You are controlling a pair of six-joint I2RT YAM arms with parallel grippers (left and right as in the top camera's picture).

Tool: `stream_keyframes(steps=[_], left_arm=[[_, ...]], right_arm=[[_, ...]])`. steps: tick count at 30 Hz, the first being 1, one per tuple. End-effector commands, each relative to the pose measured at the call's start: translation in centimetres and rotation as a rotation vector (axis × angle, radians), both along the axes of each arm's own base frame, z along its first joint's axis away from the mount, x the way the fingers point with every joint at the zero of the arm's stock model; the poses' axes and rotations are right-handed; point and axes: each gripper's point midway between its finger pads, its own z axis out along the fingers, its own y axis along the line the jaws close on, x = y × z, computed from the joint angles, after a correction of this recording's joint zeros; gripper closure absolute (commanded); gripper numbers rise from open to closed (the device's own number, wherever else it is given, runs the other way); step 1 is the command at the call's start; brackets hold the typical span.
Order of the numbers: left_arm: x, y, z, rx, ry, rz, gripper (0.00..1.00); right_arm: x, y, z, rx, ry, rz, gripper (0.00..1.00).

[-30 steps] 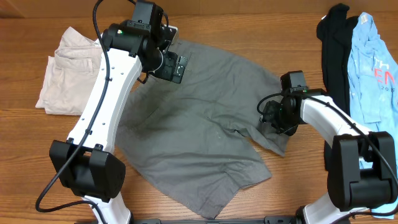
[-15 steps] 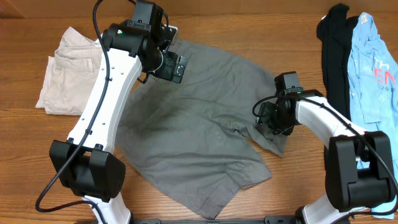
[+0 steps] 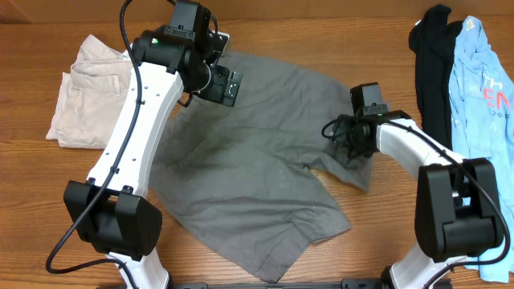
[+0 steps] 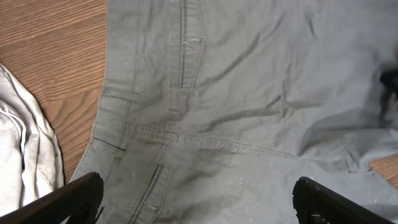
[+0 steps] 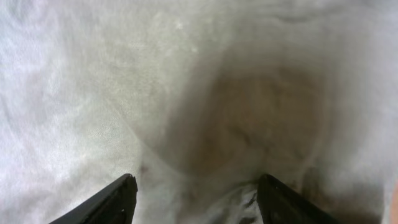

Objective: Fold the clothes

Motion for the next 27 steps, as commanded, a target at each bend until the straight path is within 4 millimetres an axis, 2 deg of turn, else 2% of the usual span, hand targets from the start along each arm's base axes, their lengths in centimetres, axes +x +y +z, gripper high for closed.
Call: stream_keyframes(steps=[1, 5, 7, 11, 13, 17, 18, 19, 21, 22, 23, 27], left_arm=[[0.3, -0.4, 0.5, -0.020, -0.016, 0.004, 0.00], [0.7, -0.5, 0.7, -0.031, -0.029, 0.021, 0.00], [0.9, -0.6, 0.8, -0.034, -0.039, 0.022, 0.00], [1.1, -0.6, 0.8, -0.036, -0.045, 0.022, 0.00], [1.3, -0.7, 1.0, -0.038, -0.056, 0.023, 0.00], [2.1, -0.8, 1.3, -0.047, -0.091, 0.023, 0.00], [2.3, -0.9, 1.4, -0.050, -0.099, 0.023, 0.00], [2.5, -0.9, 1.6, -0.052, -0.112, 0.022, 0.00], [2.7, -0.9, 1.7, -0.044, -0.124, 0.018, 0.00], [2.8, -0.8, 1.8, -0.044, -0.125, 0.019, 0.00], [2.7, -0.8, 2.0, -0.044, -0.128, 0.021, 0.00], [1.8, -0.5, 4.7, -0.047, -0.138, 0.023, 0.00]], right_arm=[[-5.0, -3.5, -8.6, -0.046, 0.233, -0.094, 0.33], [-2.0, -6.4, -7.6, -0.032, 0.156, -0.179, 0.32], [0.3, -7.3, -6.4, -0.013, 0.097, -0.175, 0.30], [3.9, -7.7, -3.8, -0.009, 0.014, -0.151, 0.27], [5.9, -7.9, -1.9, -0.014, -0.023, -0.135, 0.24], [8.3, -8.1, 2.3, -0.028, -0.041, -0.097, 0.12], [8.8, -8.1, 3.5, -0.030, -0.040, -0.089, 0.09], [9.0, -8.1, 4.9, -0.030, -0.033, -0.089, 0.00], [9.0, -8.0, 8.0, -0.023, -0.004, -0.087, 0.00], [8.9, -8.0, 8.7, -0.021, 0.002, -0.087, 0.00], [8.7, -7.8, 10.3, -0.018, 0.015, -0.083, 0.00], [6.1, -6.5, 16.5, 0.041, 0.063, -0.065, 0.00]])
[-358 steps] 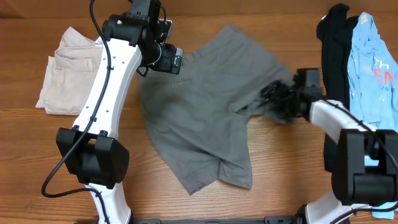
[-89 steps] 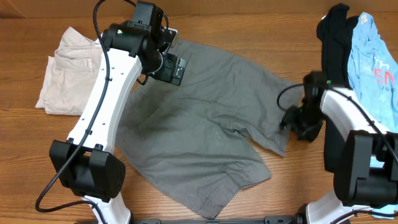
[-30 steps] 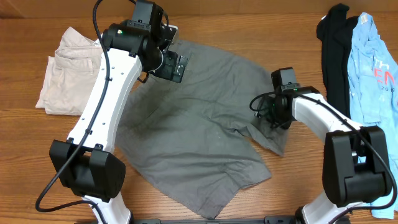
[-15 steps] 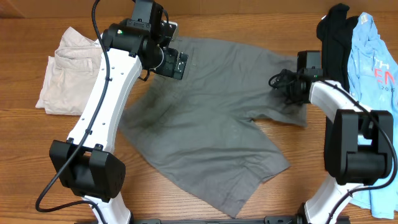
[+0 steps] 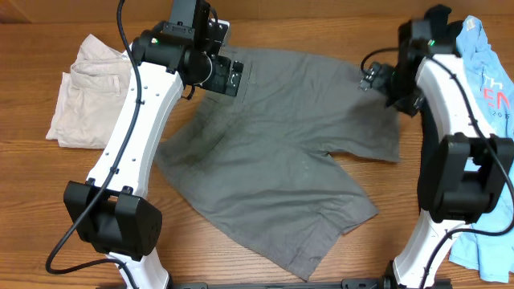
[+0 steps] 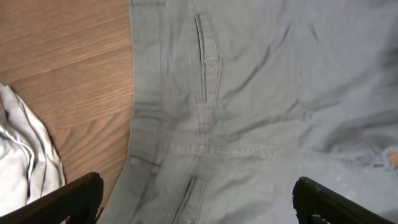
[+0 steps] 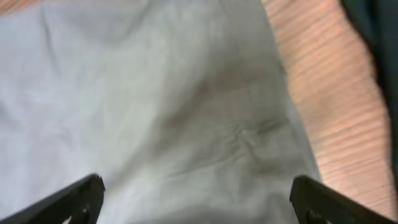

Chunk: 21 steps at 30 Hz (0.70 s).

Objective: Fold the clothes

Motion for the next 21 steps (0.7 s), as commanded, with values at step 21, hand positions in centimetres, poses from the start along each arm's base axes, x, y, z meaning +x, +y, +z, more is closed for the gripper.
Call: stream_keyframes(steps=[21], left_arm=[[-12.3, 2.8, 12.4, -0.046, 0.037, 0.075, 0.00]], right_arm=[[-21.1, 7.3, 19.3, 0.130, -0.168, 0.066, 0.00]])
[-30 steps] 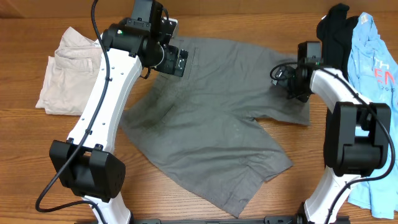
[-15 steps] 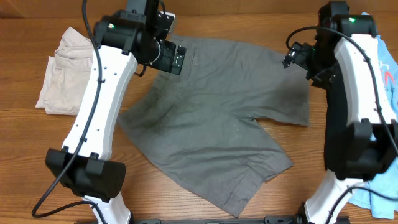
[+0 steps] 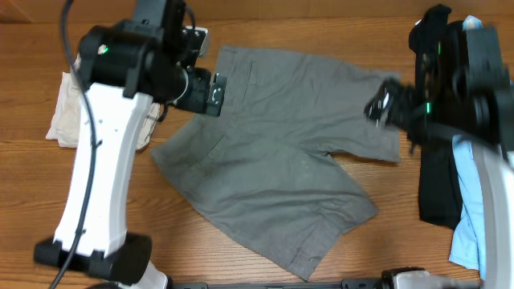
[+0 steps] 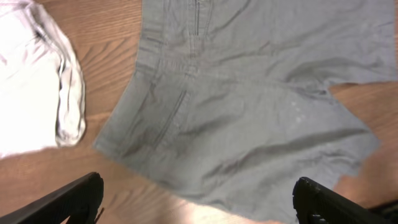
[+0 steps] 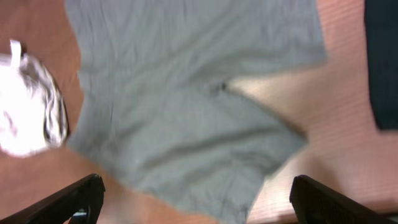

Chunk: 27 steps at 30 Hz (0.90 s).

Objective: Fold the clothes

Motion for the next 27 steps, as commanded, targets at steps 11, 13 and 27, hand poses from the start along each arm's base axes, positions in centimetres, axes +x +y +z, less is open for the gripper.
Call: stream_keyframes(steps=[11, 13, 27], left_arm=[[-2.9, 0.6, 1.8, -0.001, -0.056, -0.001, 0.00], [-2.5, 0.3, 0.8, 0.004, -0.044, -0.017, 0.00], [-1.3, -1.7, -2.2, 0.009, -0.035, -0.069, 0.00]], right_arm=[[-4.4, -2.0, -16.5, -0.088, 0.147, -0.101, 0.00], [-4.3, -2.2, -19.0, -0.094, 0.187, -0.114, 0.00], [-3.8, -5.0, -27.7, -0.041, 0.418, -0.093, 0.13]])
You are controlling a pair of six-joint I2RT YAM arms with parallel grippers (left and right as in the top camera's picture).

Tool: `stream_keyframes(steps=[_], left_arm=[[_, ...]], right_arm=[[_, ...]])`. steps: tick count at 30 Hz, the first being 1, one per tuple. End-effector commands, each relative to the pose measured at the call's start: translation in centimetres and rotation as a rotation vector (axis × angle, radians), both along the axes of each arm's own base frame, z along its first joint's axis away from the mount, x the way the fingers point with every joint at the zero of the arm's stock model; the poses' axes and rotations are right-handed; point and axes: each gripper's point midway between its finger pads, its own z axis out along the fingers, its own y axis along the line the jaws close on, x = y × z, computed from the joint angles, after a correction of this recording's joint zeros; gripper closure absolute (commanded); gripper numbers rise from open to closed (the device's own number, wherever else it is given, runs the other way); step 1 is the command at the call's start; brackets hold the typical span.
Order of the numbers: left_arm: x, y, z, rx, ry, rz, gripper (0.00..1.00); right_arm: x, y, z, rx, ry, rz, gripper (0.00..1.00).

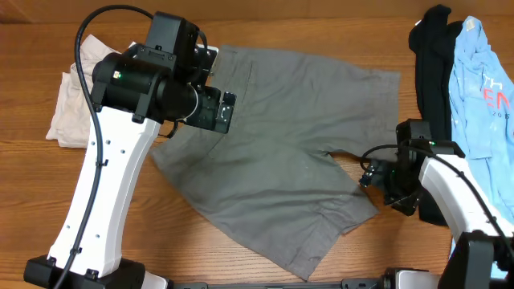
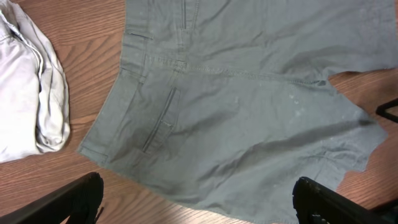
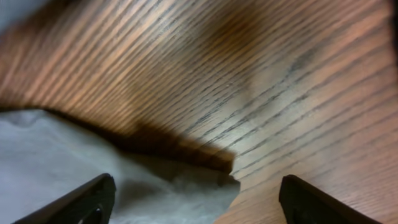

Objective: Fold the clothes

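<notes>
Grey shorts (image 1: 273, 152) lie spread flat in the middle of the table, waistband at the far left, both legs pointing right. My left gripper (image 1: 222, 109) hangs open above the waist and pocket area; the left wrist view takes in most of the shorts (image 2: 236, 99) between its wide-apart fingers (image 2: 68, 199). My right gripper (image 1: 371, 178) is low at the table by the near leg's right hem corner. The right wrist view shows that grey corner (image 3: 180, 186) on bare wood, with the open right gripper (image 3: 208, 202) around it and nothing held.
A folded beige garment (image 1: 80, 96) lies at the left, beside the shorts' waist. A black garment (image 1: 430, 56) and a light blue shirt (image 1: 482, 80) lie along the right edge, close behind my right arm. The wooden table (image 1: 64, 193) shows at the near left.
My right gripper was high above the shorts' right side and is now down at the table by the near leg's hem corner. The left gripper still hovers open over the waist.
At first the far leg was bunched inward with my right gripper pressed close on it. Then that leg lay spread out to the right under the right gripper. Both arms then stood high above the flat shorts; now the right one is low at the near leg's corner.
</notes>
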Motion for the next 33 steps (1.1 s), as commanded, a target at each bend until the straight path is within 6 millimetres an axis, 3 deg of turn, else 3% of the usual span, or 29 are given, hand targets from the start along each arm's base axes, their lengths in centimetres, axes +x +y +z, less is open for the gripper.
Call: stream_keyframes(steps=[1, 9, 15, 19, 21, 23, 24, 28, 33], left_arm=[[-0.1, -0.3, 0.2, 0.006, -0.012, -0.023, 0.00], [-0.2, -0.2, 0.1, 0.008, -0.008, -0.027, 0.00], [-0.3, -0.3, 0.1, 0.005, -0.006, -0.028, 0.00], [-0.3, -0.3, 0.1, 0.006, -0.005, -0.028, 0.00], [-0.3, -0.3, 0.1, 0.006, -0.004, -0.027, 0.00], [-0.3, -0.3, 0.1, 0.006, -0.003, -0.028, 0.00], [-0.4, -0.2, 0.1, 0.006, -0.003, -0.028, 0.00], [-0.4, -0.2, 0.0, 0.008, 0.000, -0.028, 0.00], [-0.5, -0.2, 0.0, 0.012, 0.002, -0.035, 0.00]], right_arm=[[-0.3, 1.3, -0.3, 0.083, -0.008, 0.082, 0.14], [-1.7, 1.7, -1.9, 0.109, 0.009, 0.114, 0.24], [-1.6, 1.9, -1.9, 0.120, 0.008, 0.064, 0.44], [-1.5, 2.2, -1.8, 0.135, 0.009, 0.036, 0.49], [-1.5, 2.2, -1.8, 0.134, 0.012, 0.011, 0.62], [-1.5, 2.2, -1.8, 0.132, 0.020, -0.026, 0.93], [-1.5, 2.1, -1.8, 0.132, 0.022, -0.039, 0.96], [-0.8, 1.0, -1.2, 0.086, 0.007, -0.052, 0.96], [0.8, -2.1, 0.2, 0.009, -0.034, -0.120, 0.96]])
